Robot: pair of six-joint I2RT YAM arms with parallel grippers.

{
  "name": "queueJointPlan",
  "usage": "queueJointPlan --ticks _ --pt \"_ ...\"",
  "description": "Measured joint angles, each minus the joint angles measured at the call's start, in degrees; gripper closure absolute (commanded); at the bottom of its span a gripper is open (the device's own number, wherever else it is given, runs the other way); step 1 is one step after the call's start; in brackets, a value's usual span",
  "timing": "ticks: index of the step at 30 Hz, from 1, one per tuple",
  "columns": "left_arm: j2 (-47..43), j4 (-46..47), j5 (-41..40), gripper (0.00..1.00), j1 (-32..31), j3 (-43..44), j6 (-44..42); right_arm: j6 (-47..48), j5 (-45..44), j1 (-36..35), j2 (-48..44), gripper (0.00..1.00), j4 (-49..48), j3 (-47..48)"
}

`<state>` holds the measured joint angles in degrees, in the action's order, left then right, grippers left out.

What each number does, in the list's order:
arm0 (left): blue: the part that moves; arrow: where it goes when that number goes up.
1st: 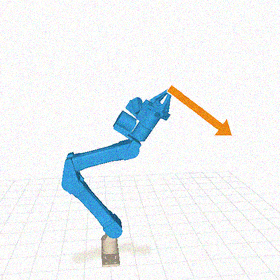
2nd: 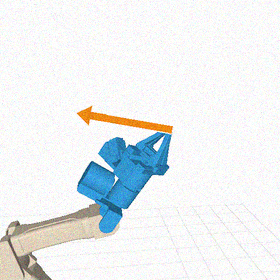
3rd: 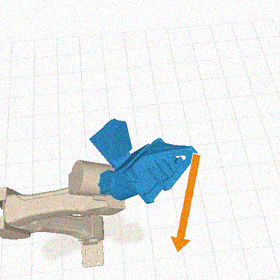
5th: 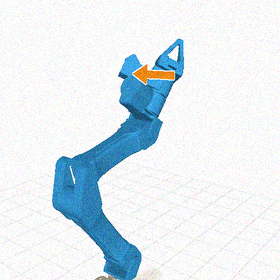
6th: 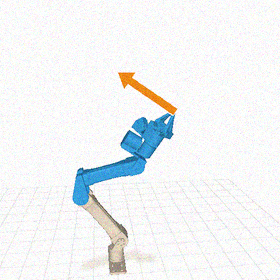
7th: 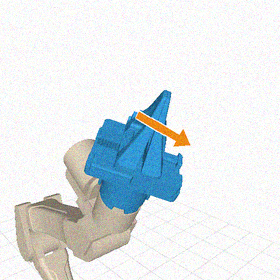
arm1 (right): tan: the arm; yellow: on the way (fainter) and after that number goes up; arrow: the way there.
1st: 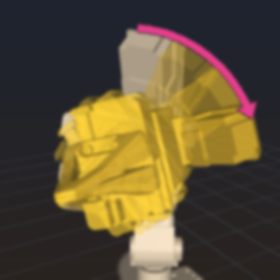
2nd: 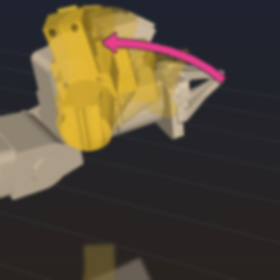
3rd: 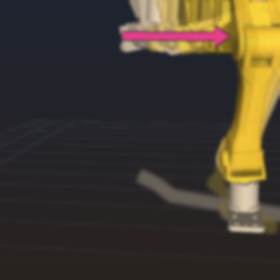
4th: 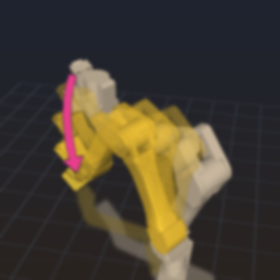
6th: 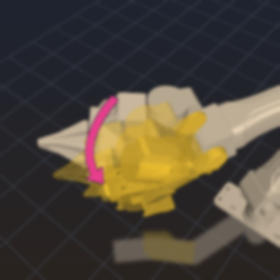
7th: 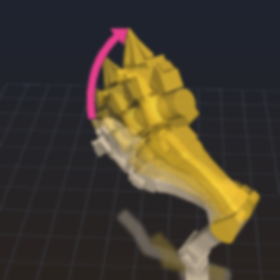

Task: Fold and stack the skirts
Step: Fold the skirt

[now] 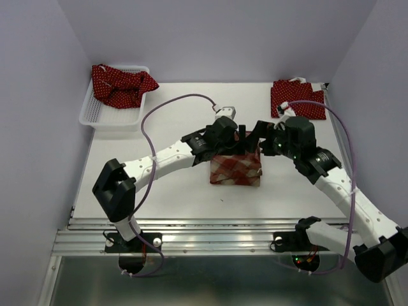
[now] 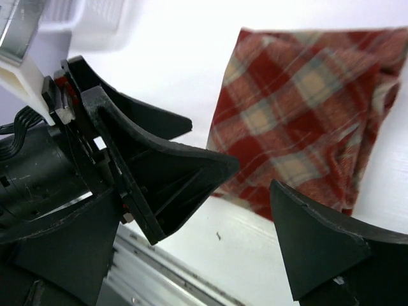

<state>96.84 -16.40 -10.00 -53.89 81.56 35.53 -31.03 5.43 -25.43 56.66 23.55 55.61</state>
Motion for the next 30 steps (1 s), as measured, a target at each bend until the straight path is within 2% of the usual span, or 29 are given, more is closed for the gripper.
queueJointPlan --ticks 4,11,14,21,27,30 --pt "-2.21 8.09 0.57 0.01 1.90 -9.92 -1.88 0.52 5.14 -0.35 8.74 0.00 1.84 3.17" --pt "-2.05 11.58 -1.42 0.01 3.54 -13.66 -6.01 1.51 7.17 -0.55 19.96 0.00 5.22 11.54" --pt "-1.64 11.23 1.05 0.01 4.61 -13.62 -6.51 1.99 5.22 0.07 20.24 0.00 2.21 12.52" --pt "3.69 9.92 4.83 0.02 13.03 -10.40 -6.64 2.64 3.58 2.10 17.49 0.00 -1.01 9.73" --pt "4.42 10.47 7.45 0.02 12.52 -9.79 -6.71 2.78 -0.22 2.51 18.51 0.00 -1.27 10.19" --pt "0.57 13.57 8.96 0.02 11.93 -15.87 -5.95 2.62 -1.46 3.06 21.40 0.00 -1.55 12.11"
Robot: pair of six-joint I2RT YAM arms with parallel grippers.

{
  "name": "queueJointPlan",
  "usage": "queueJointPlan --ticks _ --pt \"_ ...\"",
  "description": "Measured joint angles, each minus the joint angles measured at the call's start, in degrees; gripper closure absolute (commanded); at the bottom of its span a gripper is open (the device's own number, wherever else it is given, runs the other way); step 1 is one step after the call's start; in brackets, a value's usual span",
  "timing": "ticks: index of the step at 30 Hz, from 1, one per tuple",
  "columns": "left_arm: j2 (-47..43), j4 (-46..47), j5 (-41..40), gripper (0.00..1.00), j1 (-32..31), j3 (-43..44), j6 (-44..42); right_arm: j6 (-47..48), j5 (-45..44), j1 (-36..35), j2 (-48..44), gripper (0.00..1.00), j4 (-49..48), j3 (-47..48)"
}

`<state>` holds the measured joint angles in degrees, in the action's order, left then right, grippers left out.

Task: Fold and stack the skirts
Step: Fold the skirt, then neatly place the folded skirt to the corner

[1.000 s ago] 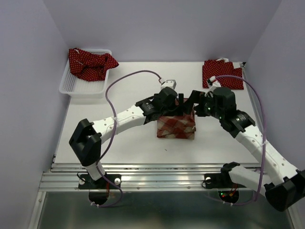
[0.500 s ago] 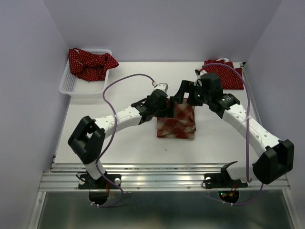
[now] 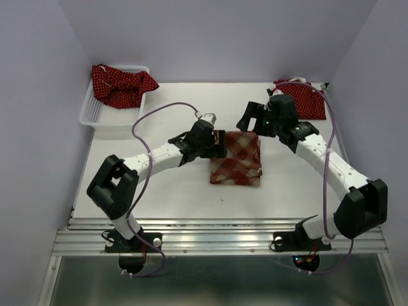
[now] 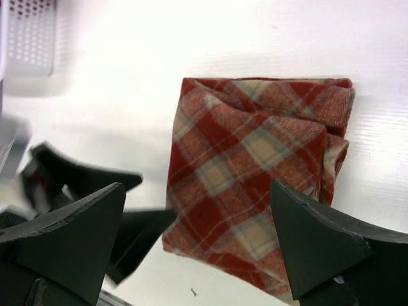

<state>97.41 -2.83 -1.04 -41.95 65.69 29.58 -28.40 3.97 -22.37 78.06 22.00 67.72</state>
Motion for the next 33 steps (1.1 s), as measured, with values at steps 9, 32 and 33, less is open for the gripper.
queueJointPlan --ticks 9,32,33 --pt "-14.12 8.76 5.55 0.01 -4.26 -12.35 -0.68 -3.04 8.46 1.03 14.25 0.00 -4.20 2.25" --pt "12.61 20.85 16.09 0.05 -10.62 0.37 -10.64 -3.21 14.03 5.11 29.03 0.00 -7.19 5.62" --pt "12.61 21.75 16.11 0.05 -11.34 -0.92 -10.43 -2.84 14.23 5.25 29.62 0.00 -7.19 5.64"
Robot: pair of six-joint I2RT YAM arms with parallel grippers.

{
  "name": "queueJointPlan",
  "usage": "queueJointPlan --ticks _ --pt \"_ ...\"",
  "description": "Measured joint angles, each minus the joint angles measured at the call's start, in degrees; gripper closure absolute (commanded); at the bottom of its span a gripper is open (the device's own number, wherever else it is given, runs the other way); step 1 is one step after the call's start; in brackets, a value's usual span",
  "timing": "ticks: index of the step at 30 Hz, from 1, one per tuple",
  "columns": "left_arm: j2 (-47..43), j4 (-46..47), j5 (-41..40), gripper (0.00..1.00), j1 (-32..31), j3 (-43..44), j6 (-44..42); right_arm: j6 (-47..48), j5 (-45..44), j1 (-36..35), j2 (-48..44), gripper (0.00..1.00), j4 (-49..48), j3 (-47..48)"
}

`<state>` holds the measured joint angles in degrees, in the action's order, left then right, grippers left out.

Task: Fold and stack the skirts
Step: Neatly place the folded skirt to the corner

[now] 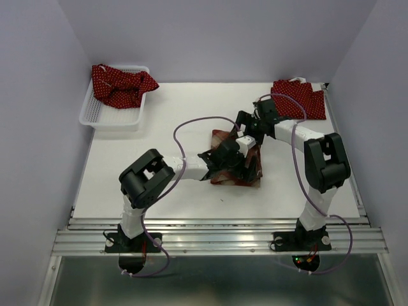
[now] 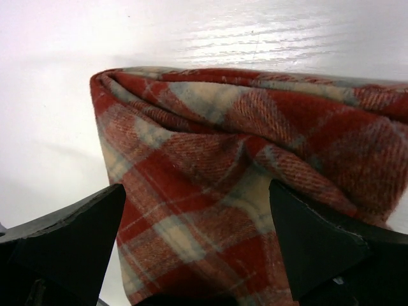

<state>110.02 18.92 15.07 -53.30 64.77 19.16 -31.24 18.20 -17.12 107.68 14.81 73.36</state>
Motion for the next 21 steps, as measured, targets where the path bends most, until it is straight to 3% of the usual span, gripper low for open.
queueJointPlan --ticks 11,17,21 --pt "-0.02 3.48 -4.04 0.07 -6.99 -3.30 3.15 3.21 4.70 0.66 4.96 0.00 -0.44 2.08" --pt "-2.19 -3.82 -8.31 0.06 -6.99 -0.59 4.28 5.84 8.20 0.63 6.43 0.00 2.40 5.70" --pt "-6.64 -8.33 -10.10 0.04 -7.13 1.49 4.42 7.08 5.95 0.63 0.81 0.00 6.54 5.40"
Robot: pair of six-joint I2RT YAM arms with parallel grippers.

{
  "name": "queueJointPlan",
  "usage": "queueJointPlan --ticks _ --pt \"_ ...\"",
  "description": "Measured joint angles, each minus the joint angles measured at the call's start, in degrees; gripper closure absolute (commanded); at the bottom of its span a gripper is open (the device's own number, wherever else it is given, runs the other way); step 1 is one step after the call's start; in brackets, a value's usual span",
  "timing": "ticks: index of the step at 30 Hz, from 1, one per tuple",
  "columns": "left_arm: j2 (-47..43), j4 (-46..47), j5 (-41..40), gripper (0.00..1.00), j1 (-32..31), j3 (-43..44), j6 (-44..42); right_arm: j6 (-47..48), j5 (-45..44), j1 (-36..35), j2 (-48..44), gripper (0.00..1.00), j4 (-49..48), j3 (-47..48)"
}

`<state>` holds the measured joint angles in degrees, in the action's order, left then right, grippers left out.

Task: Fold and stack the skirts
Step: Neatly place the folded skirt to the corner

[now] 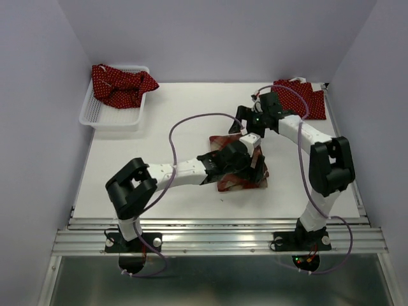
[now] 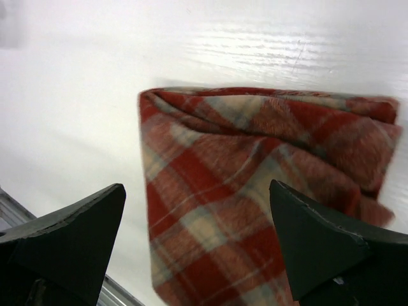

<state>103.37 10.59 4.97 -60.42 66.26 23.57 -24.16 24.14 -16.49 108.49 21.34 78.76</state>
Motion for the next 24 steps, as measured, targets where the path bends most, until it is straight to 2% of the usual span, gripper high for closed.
queueJointPlan --ticks 5,7,11,14,18,21,24 --pt "-10.51 -2.84 -4.83 0.03 -0.26 0.09 1.25 -2.08 -5.29 0.02 -18.78 0.00 0.90 -5.79" --pt "-13.97 -4.66 -8.68 0.01 -0.24 0.09 2.12 -4.76 -8.61 0.02 -29.66 0.00 0.07 -11.41" --pt "-21.66 -9.18 -16.13 0.01 0.70 -2.54 5.35 -10.97 -14.23 0.02 -43.78 0.00 1.05 -22.18" --pt "-27.08 -12.68 -19.71 0.01 3.61 -6.93 8.31 -18.47 -15.65 0.02 -49.79 0.00 2.67 -30.99" --pt "-33.62 -16.15 -21.75 0.01 11.74 -14.29 12.00 -23.65 -14.14 0.04 -54.12 0.00 5.38 -38.75" --pt "-37.18 -18.01 -21.92 0.01 18.60 -18.78 13.33 -27.87 -13.14 0.04 -60.89 0.00 5.60 -44.06" --pt "-37.62 -18.16 -21.59 0.01 20.39 -19.37 13.31 -30.64 -11.21 0.04 -66.10 0.00 4.83 -48.89"
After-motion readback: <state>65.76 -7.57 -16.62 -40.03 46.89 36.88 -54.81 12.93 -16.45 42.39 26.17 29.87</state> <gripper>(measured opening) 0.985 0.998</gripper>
